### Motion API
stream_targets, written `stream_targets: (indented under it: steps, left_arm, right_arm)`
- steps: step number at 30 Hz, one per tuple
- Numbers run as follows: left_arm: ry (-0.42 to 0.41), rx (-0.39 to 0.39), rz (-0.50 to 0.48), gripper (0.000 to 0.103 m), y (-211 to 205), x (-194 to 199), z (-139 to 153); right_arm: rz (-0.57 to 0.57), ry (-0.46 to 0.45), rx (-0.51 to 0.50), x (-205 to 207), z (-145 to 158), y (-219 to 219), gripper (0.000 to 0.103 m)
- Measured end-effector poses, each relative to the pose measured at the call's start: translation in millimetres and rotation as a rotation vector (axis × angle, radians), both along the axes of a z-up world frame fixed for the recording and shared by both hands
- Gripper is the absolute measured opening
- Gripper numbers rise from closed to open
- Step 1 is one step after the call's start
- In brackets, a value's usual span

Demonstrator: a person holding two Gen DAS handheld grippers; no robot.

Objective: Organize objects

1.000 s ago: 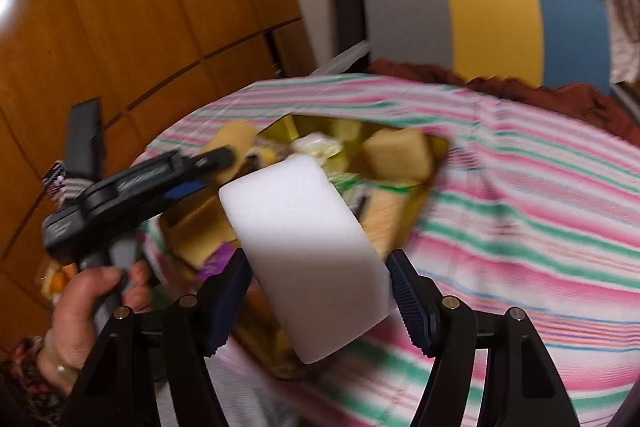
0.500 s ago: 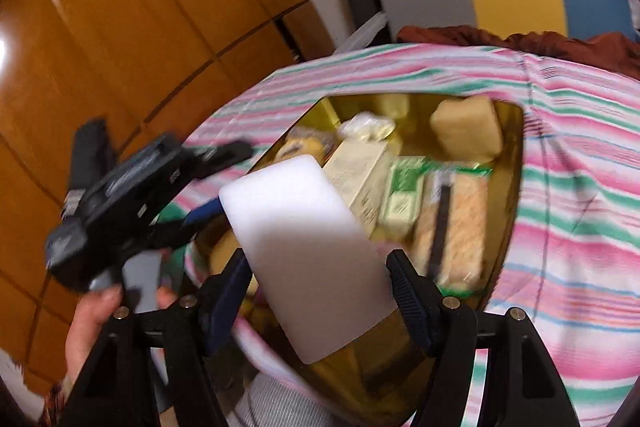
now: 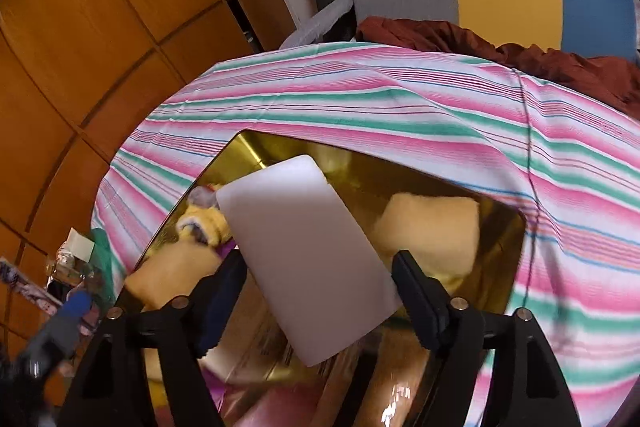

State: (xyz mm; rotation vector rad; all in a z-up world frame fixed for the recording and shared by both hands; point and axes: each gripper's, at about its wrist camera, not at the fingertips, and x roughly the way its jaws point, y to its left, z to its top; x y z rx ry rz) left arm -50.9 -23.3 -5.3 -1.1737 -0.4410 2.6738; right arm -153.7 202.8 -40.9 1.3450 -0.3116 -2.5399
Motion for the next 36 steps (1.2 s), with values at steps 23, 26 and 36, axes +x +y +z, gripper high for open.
stream_targets:
  steps: [23, 26, 36]
  left_arm:
    - [-0.009, -0.231, 0.053, 0.079, 15.1, 51.6, 12.1]
    - [-0.014, -0.251, 0.073, 0.076, 15.1, 54.1, 12.7]
    - [-0.048, -0.298, 0.079, 0.076, 18.6, 55.5, 9.6]
  right_arm:
    - [-0.231, 0.295, 0.222, 177.3, 46.0, 3.6, 0.103]
    - [-0.260, 0.291, 0.250, 184.6, 44.9, 5.1, 0.103]
    - [-0.269, 0.275, 0.332, 193.1, 39.5, -9.4, 0.103]
